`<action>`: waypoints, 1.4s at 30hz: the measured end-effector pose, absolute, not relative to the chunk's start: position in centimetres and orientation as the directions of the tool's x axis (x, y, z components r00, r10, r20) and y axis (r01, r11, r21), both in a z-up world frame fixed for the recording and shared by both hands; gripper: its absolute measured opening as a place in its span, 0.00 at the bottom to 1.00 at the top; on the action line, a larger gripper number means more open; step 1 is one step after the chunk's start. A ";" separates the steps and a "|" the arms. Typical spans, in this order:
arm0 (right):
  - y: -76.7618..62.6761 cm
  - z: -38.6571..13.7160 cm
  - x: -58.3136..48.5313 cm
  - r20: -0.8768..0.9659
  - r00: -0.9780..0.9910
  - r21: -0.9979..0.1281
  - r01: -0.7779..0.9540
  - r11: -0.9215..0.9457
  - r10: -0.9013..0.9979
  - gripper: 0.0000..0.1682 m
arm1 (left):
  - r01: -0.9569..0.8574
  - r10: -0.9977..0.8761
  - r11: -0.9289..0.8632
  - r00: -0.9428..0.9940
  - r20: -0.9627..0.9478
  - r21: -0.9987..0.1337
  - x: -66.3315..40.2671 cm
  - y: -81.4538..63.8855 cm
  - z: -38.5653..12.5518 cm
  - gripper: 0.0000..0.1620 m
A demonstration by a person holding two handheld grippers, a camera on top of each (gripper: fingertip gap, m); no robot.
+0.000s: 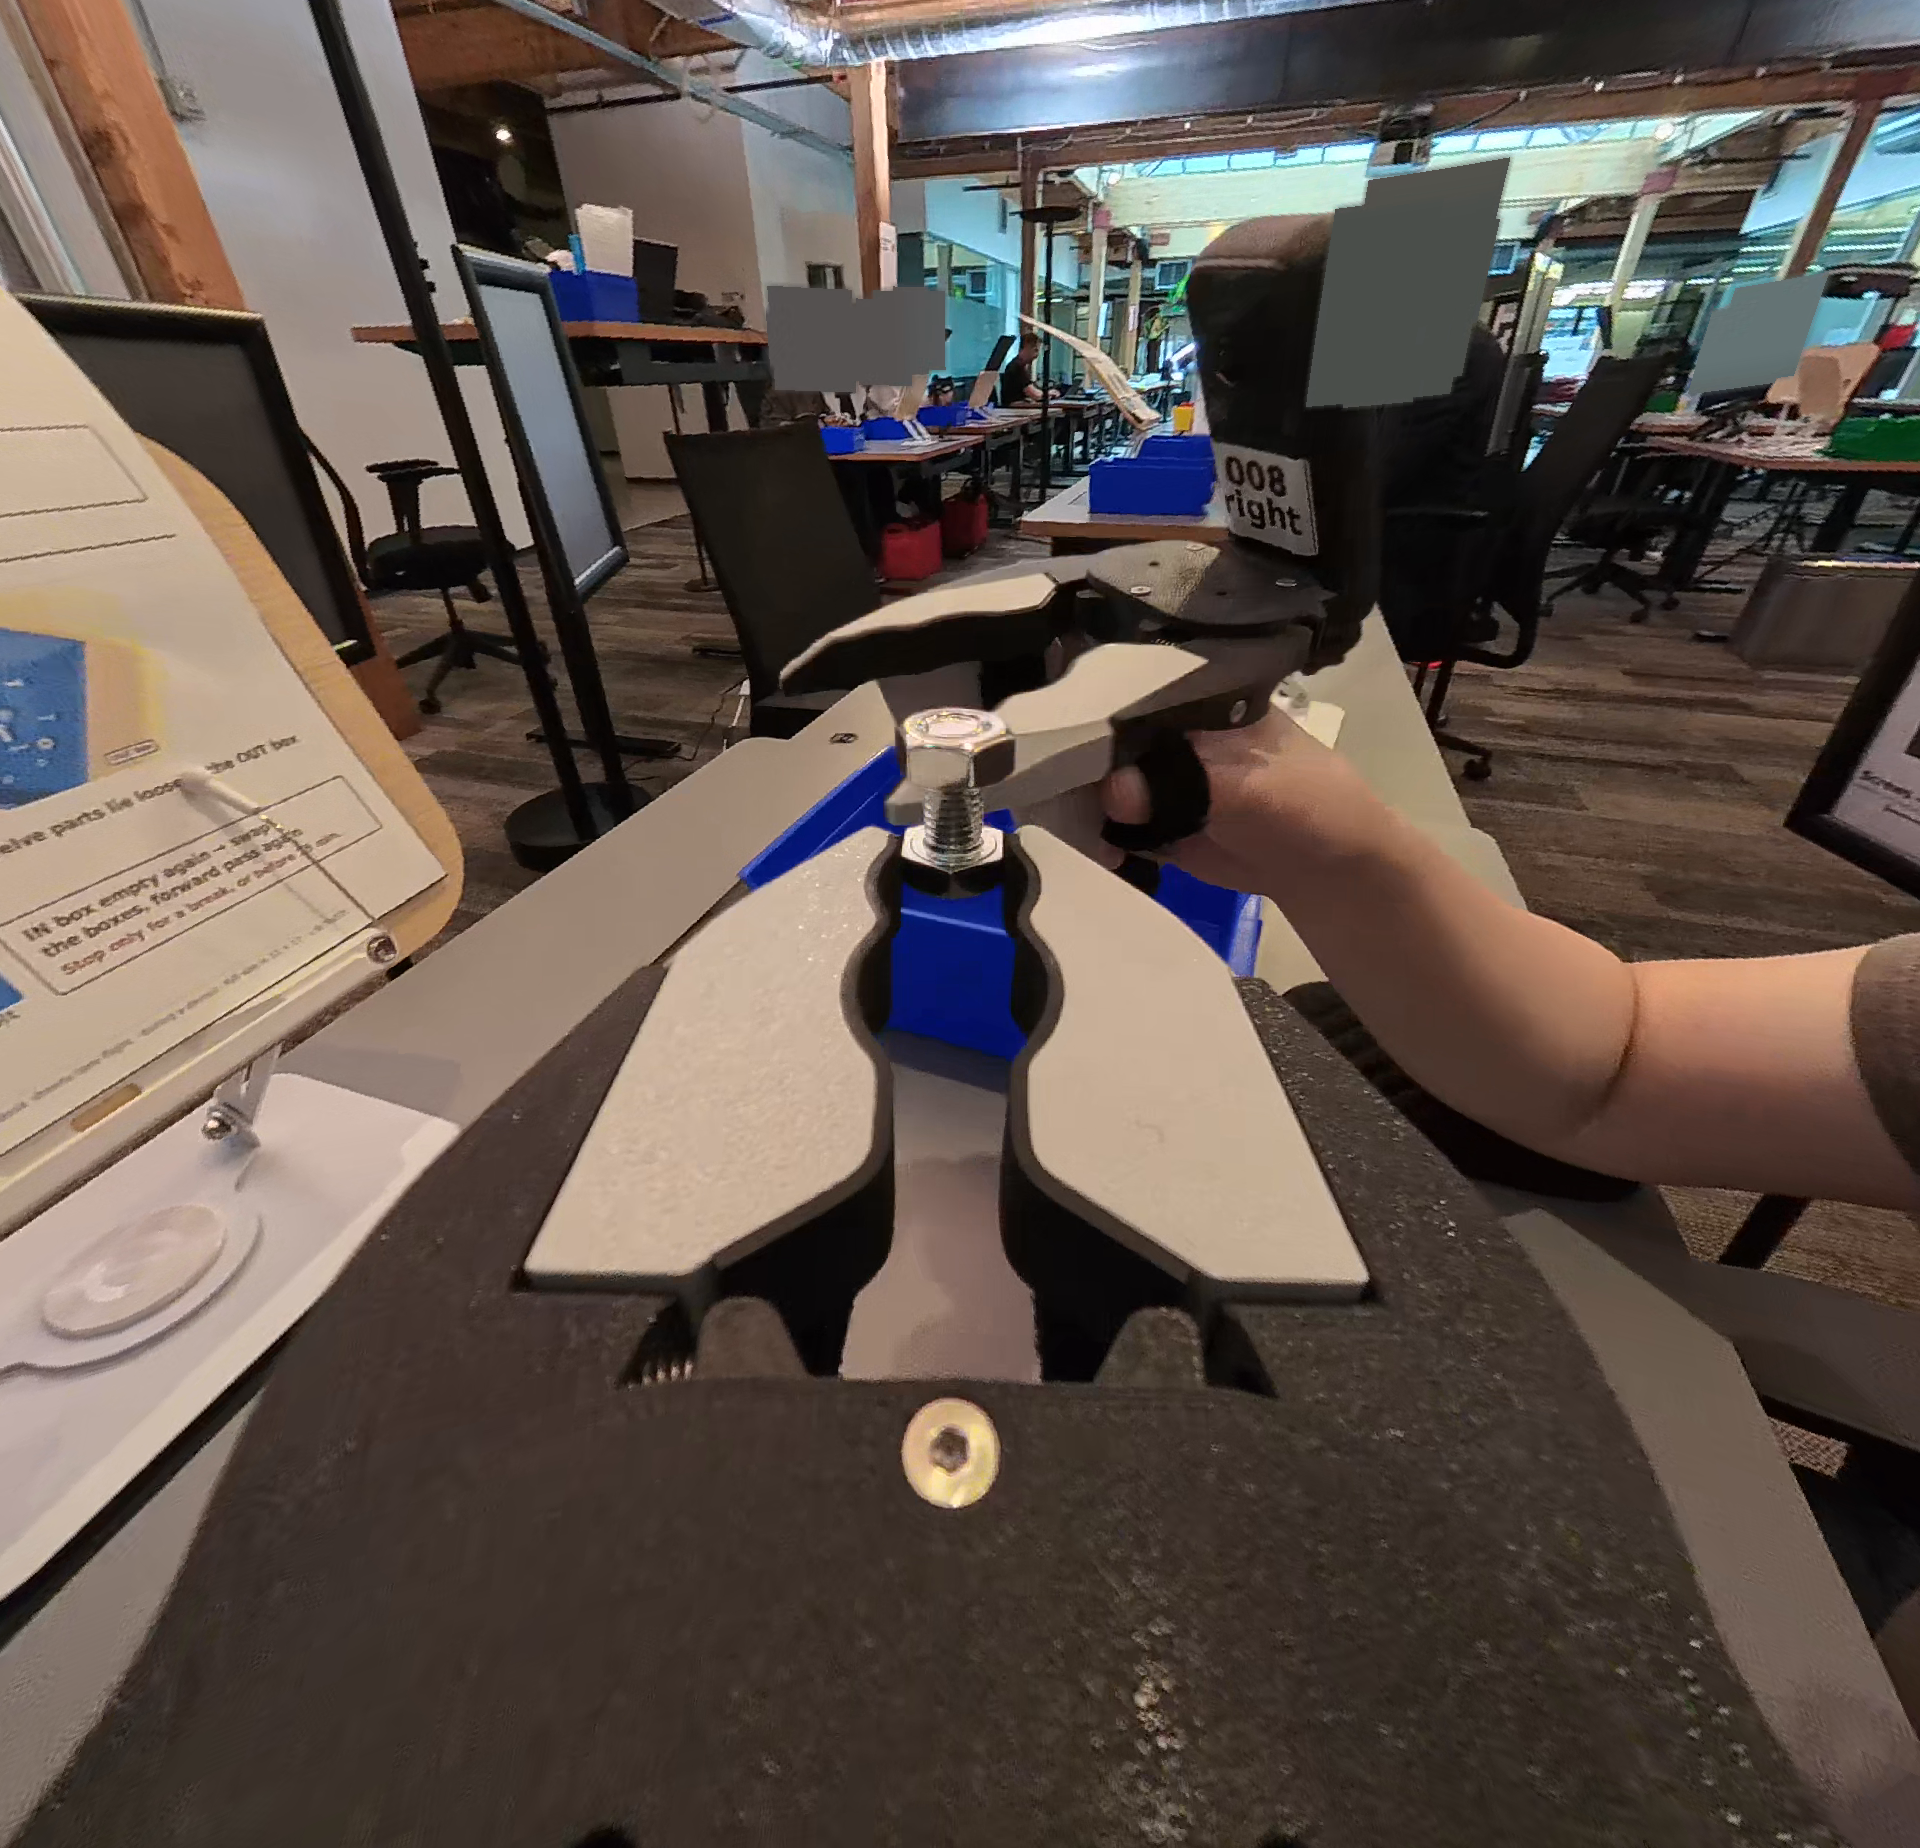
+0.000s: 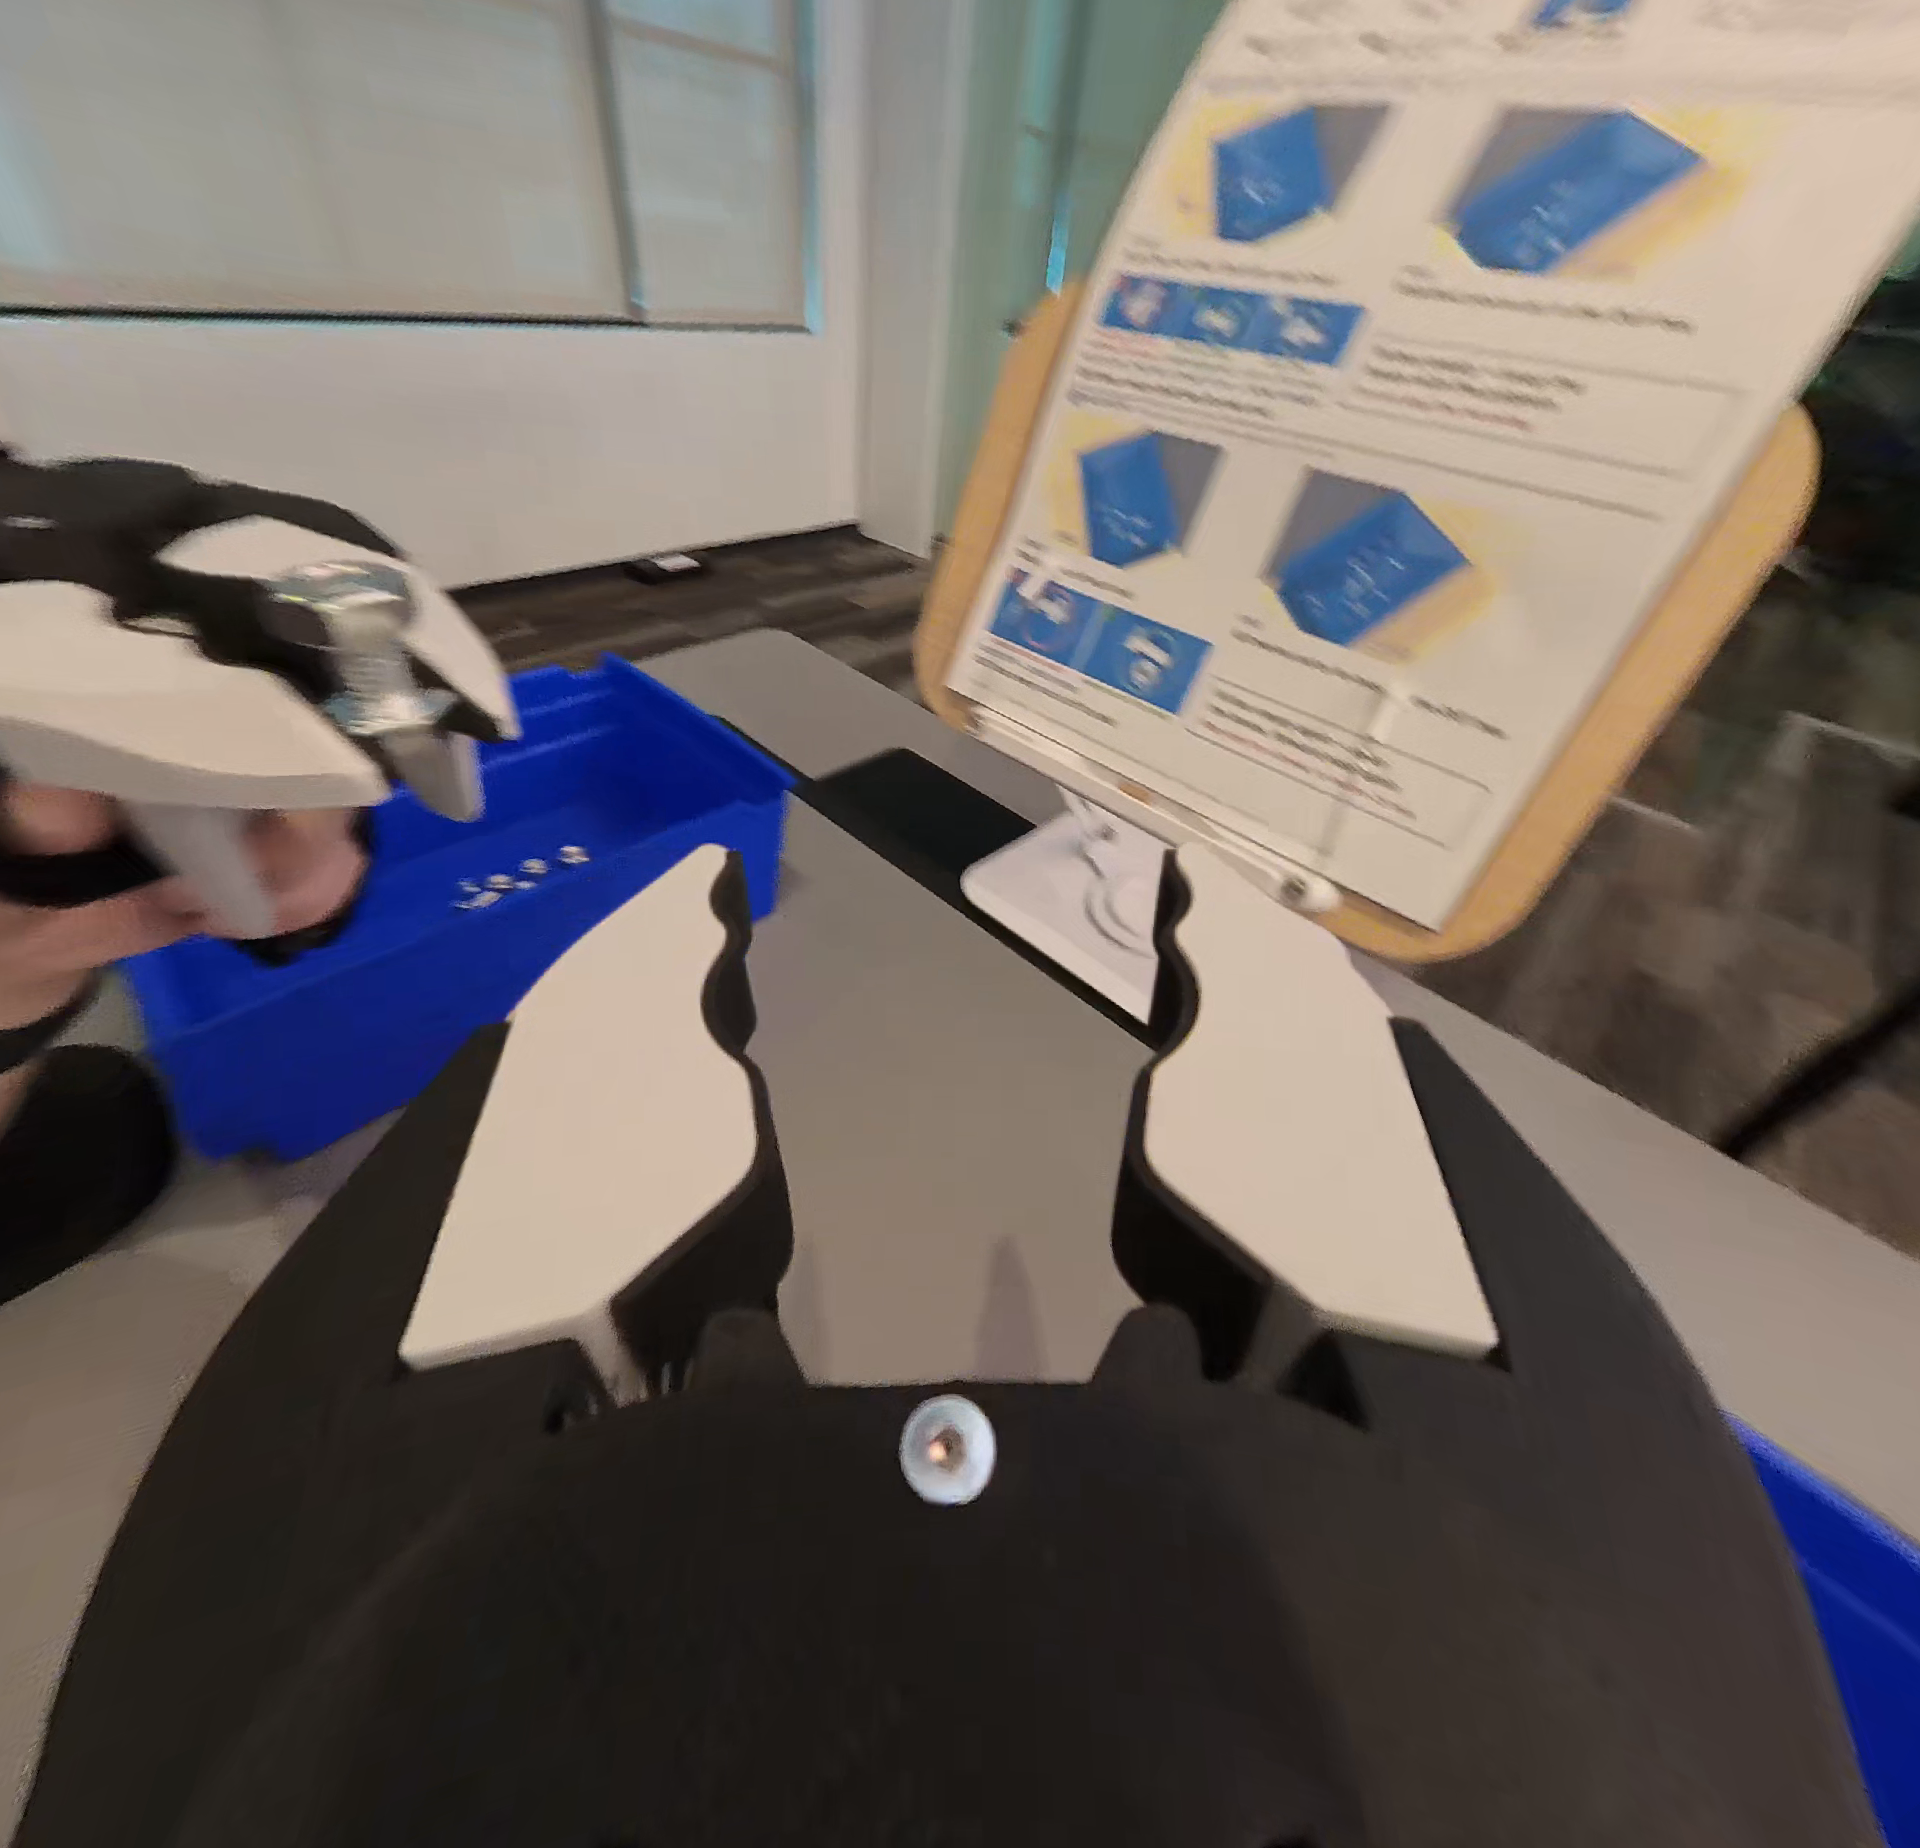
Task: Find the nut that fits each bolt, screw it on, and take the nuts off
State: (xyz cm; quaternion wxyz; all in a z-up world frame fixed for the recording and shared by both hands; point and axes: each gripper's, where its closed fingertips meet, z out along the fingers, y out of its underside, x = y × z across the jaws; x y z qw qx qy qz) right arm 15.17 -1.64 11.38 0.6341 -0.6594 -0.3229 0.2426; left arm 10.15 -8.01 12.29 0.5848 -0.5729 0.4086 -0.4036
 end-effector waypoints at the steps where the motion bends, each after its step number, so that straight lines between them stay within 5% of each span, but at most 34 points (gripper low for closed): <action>1: -0.9 10.9 15.7 0.089 0.710 -0.991 0.133 -0.008 0.699 0.45 | 0.000 -0.936 0.015 0.350 -0.014 -1.000 10.1 -7.8 12.2 0.11; 11: 1.7 9.0 18.3 0.247 0.841 -0.953 0.302 -0.038 0.481 0.46 | -0.048 -0.929 -0.009 0.369 -0.009 -0.999 10.7 -7.1 10.8 0.11; 31: 1.4 9.1 17.6 0.247 0.807 -0.953 0.303 -0.017 0.537 0.46 | -0.060 -0.943 -0.007 0.333 -0.013 -0.998 11.6 -7.7 10.2 0.11; 38: -8.4 15.6 12.8 0.002 0.211 -0.985 -0.168 0.039 0.977 0.45 | -0.015 -0.985 0.028 0.169 -0.030 -0.999 13.3 -10.9 10.8 0.11; 42: -12.6 15.9 11.7 0.010 -0.056 -0.981 -0.193 -0.001 0.998 0.46 | 0.008 -0.990 0.047 0.134 -0.045 -0.999 13.8 -11.9 11.1 0.11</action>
